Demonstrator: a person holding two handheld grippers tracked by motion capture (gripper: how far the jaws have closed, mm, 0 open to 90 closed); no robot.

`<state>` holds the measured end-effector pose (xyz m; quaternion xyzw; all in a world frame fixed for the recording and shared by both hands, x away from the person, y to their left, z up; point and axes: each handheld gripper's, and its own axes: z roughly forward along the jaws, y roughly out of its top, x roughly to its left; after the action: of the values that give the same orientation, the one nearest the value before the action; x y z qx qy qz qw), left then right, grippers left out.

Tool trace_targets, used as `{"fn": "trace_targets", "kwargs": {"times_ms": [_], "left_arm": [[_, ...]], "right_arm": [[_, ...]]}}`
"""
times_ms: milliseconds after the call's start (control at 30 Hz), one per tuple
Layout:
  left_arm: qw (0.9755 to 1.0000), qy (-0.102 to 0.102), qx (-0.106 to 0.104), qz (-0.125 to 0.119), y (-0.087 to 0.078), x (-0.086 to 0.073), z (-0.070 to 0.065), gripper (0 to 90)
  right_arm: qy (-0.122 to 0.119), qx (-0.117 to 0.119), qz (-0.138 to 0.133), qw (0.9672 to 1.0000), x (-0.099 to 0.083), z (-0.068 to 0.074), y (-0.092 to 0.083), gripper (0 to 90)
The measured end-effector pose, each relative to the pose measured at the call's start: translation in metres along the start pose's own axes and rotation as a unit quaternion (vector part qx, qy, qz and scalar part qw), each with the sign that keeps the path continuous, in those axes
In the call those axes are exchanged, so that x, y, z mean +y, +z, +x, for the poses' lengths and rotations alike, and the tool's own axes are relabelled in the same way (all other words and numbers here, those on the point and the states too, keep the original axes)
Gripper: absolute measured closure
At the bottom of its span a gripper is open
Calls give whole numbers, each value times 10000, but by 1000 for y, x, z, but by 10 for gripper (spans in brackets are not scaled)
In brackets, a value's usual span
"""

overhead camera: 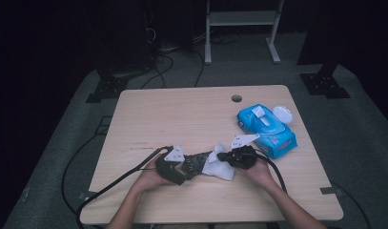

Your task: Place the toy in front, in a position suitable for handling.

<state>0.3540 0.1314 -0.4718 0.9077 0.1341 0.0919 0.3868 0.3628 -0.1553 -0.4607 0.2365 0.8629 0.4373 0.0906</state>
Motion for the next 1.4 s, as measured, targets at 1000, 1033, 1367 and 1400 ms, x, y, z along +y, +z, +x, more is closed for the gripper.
{"fn": "trace_targets", "kwargs": {"times_ms": [1000,1033,1367,1400], "left_arm": [[9998,-75,-91,-182,-5,1,4,248],[9998,-72,-98,-175,-5,1,4,248],[9999,-34,-48,-144,-5,0,5,248],[9999,-35,-46,-155,-5,0,4,247]], "right_arm": [[29,15,28,10000,1,-8,-3,877],[68,2,28,10000,4,-9,-1,877],[135,12,-26,9999,17,-13,14,877],[132,3,-21,9999,15,-13,12,877]]}}
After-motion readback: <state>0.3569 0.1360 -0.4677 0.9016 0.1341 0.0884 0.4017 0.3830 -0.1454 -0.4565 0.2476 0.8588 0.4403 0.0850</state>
